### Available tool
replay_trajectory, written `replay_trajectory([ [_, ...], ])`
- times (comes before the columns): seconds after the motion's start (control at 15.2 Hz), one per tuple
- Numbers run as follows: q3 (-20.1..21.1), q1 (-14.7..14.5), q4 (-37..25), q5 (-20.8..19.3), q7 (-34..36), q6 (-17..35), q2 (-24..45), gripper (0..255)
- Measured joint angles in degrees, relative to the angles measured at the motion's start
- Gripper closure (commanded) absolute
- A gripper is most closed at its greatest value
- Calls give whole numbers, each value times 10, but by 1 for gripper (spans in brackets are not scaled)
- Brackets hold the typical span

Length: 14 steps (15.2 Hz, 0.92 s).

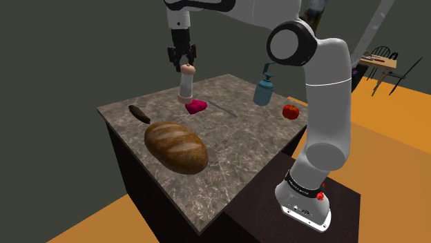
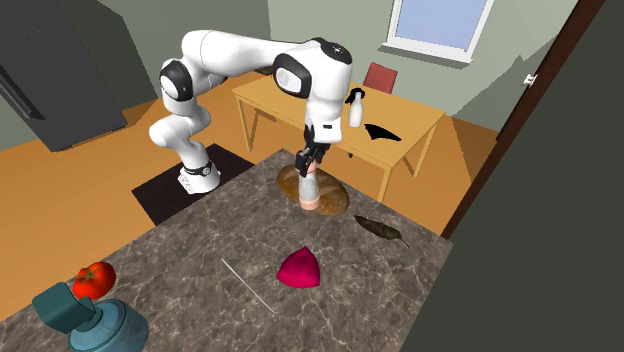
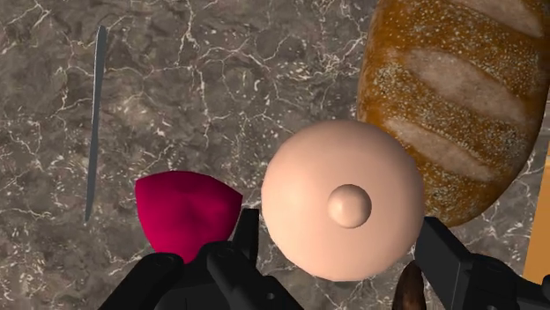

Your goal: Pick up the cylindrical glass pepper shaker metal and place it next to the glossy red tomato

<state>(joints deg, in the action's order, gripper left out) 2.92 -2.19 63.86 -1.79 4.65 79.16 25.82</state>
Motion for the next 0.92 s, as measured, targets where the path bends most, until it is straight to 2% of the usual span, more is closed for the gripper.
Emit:
replay_trajectory([
  [0.07,-1,4,7,0,-5,0,-7,255],
  [0.33,-13,32,107,0,-42,33,-75,255],
  [0.92,-53,93,280,-11,-140,86,-198,255],
])
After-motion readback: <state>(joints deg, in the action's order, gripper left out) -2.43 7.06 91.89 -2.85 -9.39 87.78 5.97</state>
